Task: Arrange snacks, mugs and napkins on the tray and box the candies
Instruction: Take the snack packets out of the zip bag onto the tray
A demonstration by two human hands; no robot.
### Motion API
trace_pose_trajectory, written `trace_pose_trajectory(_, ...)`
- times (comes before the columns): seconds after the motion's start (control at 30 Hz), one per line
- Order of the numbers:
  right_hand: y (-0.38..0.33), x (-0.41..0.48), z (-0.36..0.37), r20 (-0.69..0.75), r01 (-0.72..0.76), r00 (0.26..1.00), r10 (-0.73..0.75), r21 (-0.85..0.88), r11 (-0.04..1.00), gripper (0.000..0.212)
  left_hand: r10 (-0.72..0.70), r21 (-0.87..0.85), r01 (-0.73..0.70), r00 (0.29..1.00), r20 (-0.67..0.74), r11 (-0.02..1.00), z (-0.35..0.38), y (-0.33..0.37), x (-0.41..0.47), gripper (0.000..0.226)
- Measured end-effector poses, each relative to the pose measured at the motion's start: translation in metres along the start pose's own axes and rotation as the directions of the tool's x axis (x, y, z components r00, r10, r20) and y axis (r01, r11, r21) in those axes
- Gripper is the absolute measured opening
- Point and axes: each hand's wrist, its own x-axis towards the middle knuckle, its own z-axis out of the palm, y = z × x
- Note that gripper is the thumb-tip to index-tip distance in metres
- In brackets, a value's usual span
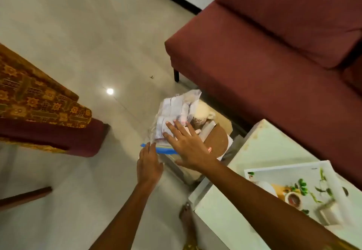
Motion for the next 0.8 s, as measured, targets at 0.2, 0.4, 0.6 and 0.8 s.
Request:
trace_pose_trajectory(0.2, 0.005, 0.04, 0.043, 0.124, -0.016, 0.992, 0.03, -0.12, 0.993, 0.07, -0.06, -0.054, 0.06, 0.998, 0.001, 0.997, 0.028, -0.024, 0.038, 0.066)
trace_pose_trajectory(0.4, 0.002, 0.042, 0.05, 0.141, -0.081, 0.986, 0.085, -0.03, 0.996, 0.036, -0.043, -0.145, 0.041, 0.999, -0.011, 0.989, 0.036, -0.026, 0.061, 0.04)
trace_pose_trajectory(0.6, 0.01, 0.067, 0.02, -0.039, -0.082, 0.995, 0.087, 0.114, 0.99, 0.034, -0.117, -0.29, 0.067, 0.981, -0.156, 0.955, 0.0, -0.016, 0.083, 0.019)
trace_pose_trajectory(0.8, 0.037, 0.085, -0.058, -0.193, -0.098, 0.972, 0.133, 0.178, 0.979, 0.034, -0.091, -0.262, -0.003, 0.933, -0.347, 0.965, -0.074, 0.02, 0.095, 0.021)
